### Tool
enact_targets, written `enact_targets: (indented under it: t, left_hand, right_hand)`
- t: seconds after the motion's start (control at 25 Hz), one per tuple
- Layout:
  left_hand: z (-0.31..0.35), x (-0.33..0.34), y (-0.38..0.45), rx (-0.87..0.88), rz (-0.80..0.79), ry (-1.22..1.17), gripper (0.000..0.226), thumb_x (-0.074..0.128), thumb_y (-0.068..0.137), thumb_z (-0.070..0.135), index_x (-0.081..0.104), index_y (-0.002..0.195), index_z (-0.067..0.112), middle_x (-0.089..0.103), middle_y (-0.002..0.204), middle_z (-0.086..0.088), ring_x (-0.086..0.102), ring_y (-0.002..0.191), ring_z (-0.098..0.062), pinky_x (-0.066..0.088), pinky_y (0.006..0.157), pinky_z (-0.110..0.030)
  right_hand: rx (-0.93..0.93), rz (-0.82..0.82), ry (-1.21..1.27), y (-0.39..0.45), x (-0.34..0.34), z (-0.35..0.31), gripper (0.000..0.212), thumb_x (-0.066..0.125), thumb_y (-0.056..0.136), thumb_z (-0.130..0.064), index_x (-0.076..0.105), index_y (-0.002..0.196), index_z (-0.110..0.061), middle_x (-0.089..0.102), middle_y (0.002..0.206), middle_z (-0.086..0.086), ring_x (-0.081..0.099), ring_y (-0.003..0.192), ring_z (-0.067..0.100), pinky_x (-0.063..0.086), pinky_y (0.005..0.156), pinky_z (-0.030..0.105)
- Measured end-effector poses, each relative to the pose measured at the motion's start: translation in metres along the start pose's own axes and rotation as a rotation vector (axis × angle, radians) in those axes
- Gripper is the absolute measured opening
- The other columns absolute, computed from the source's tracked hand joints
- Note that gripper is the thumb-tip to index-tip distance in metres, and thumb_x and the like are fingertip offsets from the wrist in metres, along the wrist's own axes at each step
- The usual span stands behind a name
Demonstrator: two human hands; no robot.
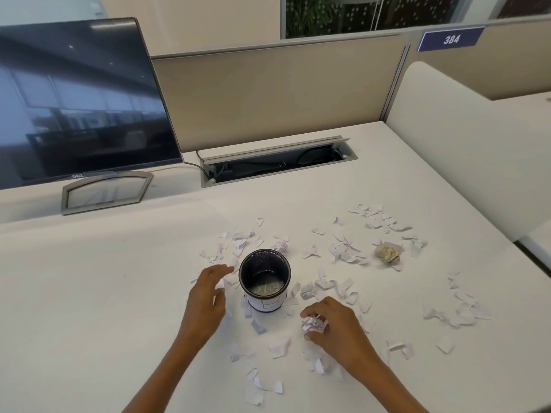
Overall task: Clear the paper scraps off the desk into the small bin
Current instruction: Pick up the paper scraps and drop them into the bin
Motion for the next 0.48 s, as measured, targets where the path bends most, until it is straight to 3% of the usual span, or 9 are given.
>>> enact_targets:
  t: [0.08,0.2,0.32,0.4,0.48]
  left_hand:
    - [-0.006,0.000,0.017,-0.013,-0.051,0.013,0.043,0.047,0.081,-0.016,0.062,0.111,0.011,0.057,0.121,-0.008,0.055,0.112,-0.027,0.047,0.092,-0.036]
    - [-0.014,0.013,0.034,-0.060,-0.158,0.175,0.032,0.058,0.087,0.005,0.057,0.117,0.014,0.053,0.131,-0.009,0.049,0.118,-0.026,0.040,0.097,-0.033]
    - [-0.023,0.027,0.032,-0.046,-0.187,0.315,0.047,0.062,0.086,0.022,0.048,0.130,0.014,0.039,0.145,-0.010,0.035,0.133,-0.028,0.029,0.109,-0.038]
    - [-0.028,0.031,0.022,-0.017,-0.180,0.349,0.053,0.055,0.089,0.031,0.039,0.137,0.015,0.027,0.152,-0.008,0.022,0.141,-0.025,0.023,0.115,-0.038]
    - [-0.032,0.034,0.011,0.004,-0.198,0.356,0.064,0.031,0.091,0.054,0.025,0.143,0.018,0.010,0.155,-0.002,0.007,0.144,-0.020,0.013,0.118,-0.037]
  right_hand:
    - [-0.014,0.099,0.130,0.000,-0.017,-0.010,0.031,0.077,0.071,-0.008,0.069,0.098,-0.022,0.064,0.101,0.002,0.061,0.087,0.010,0.052,0.079,0.024]
    - [-0.113,0.246,0.282,0.001,-0.041,-0.032,0.033,0.080,0.068,-0.007,0.069,0.092,-0.028,0.066,0.094,-0.008,0.062,0.081,0.003,0.050,0.065,0.010]
    - [-0.247,0.323,0.337,0.007,-0.050,-0.059,0.033,0.079,0.069,-0.011,0.068,0.094,-0.030,0.066,0.095,-0.016,0.061,0.084,0.003,0.049,0.069,0.009]
    - [-0.341,0.350,0.297,0.012,-0.046,-0.073,0.031,0.079,0.070,-0.015,0.068,0.096,-0.026,0.066,0.096,-0.015,0.061,0.088,0.002,0.046,0.076,0.010]
    - [-0.400,0.332,0.222,0.019,-0.036,-0.084,0.031,0.077,0.071,-0.016,0.067,0.100,-0.022,0.067,0.100,-0.010,0.059,0.094,0.003,0.044,0.084,0.014]
Point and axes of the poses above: each hand's wrist, its own y-axis towards the middle knuckle, its own x-axis out of the palm, z = x × y, the point moved 1 cm from there along y, towards the middle knuckle
